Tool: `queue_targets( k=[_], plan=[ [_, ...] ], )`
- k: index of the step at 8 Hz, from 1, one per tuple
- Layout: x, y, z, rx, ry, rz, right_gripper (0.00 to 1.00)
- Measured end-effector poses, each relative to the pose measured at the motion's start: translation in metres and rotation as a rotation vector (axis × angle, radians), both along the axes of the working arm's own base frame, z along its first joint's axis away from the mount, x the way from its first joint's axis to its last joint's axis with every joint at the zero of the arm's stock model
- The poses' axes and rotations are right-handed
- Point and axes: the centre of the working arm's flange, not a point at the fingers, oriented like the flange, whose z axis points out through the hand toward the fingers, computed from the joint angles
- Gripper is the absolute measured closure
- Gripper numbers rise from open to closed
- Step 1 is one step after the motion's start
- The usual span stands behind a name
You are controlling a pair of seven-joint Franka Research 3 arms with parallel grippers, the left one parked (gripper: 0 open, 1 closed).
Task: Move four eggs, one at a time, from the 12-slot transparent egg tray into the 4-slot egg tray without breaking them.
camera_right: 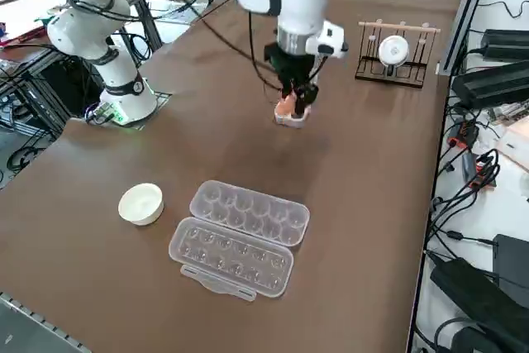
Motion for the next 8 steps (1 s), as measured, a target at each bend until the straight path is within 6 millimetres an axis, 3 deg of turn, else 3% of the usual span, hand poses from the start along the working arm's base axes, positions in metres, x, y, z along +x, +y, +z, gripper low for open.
queue_targets(
  k=[2, 4, 8],
  plan=[
    [-0.013, 0.066, -0.009, -0.038, 0.035, -0.105, 0.42],
    [-0.021, 0.105, -0.022, -0.063, 0.056, -0.161, 0.42],
    [-0.014, 0.121, -0.067, -0.074, 0.037, -0.178, 0.42]
  ],
)
